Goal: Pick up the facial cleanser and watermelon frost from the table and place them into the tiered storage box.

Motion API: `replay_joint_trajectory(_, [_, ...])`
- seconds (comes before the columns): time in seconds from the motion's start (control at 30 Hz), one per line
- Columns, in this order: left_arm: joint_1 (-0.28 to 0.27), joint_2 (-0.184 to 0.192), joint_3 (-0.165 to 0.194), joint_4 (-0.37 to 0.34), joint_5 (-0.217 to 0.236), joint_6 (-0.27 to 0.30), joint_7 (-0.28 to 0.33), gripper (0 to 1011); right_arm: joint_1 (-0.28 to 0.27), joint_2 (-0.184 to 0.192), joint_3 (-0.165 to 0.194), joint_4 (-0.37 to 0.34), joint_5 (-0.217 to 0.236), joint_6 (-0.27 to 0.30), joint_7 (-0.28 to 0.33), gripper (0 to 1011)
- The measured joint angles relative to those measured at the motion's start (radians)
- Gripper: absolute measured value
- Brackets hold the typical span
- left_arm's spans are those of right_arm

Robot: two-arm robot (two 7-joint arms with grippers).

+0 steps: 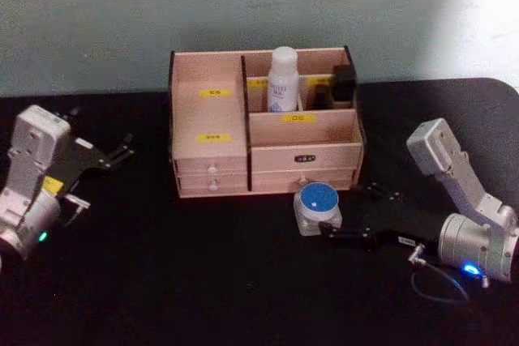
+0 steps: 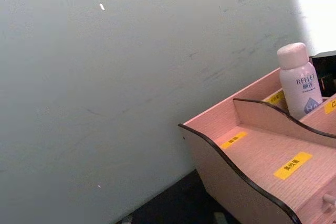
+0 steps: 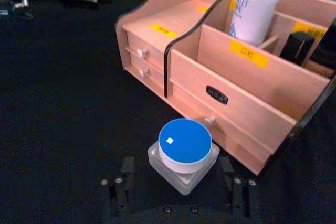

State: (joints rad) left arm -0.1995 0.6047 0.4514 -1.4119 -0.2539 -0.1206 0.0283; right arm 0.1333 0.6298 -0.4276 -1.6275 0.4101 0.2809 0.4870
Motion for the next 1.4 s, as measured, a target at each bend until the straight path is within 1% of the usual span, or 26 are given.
replay_joint_trajectory(0.33, [0.0,0.0,0.0,0.0,0.0,0.0,0.0,1001,0.01,-0.015,-0.018,0.029,-0.012,0.003,-0.004,1000])
replay_joint_trajectory(0.67, [0.0,0.0,0.0,0.0,0.0,0.0,0.0,1001,0.038,-0.045,-0.028,0.066,-0.027,-0.012,-0.01,1000])
replay_joint_trajectory(0.87, [0.0,0.0,0.0,0.0,0.0,0.0,0.0,1001,0.061,-0.063,-0.039,0.09,-0.037,-0.019,-0.004,1000])
replay_joint_trajectory(1.4, [0.0,0.0,0.0,0.0,0.0,0.0,0.0,1001,0.095,-0.097,-0.051,0.145,-0.05,-0.022,0.001,1000])
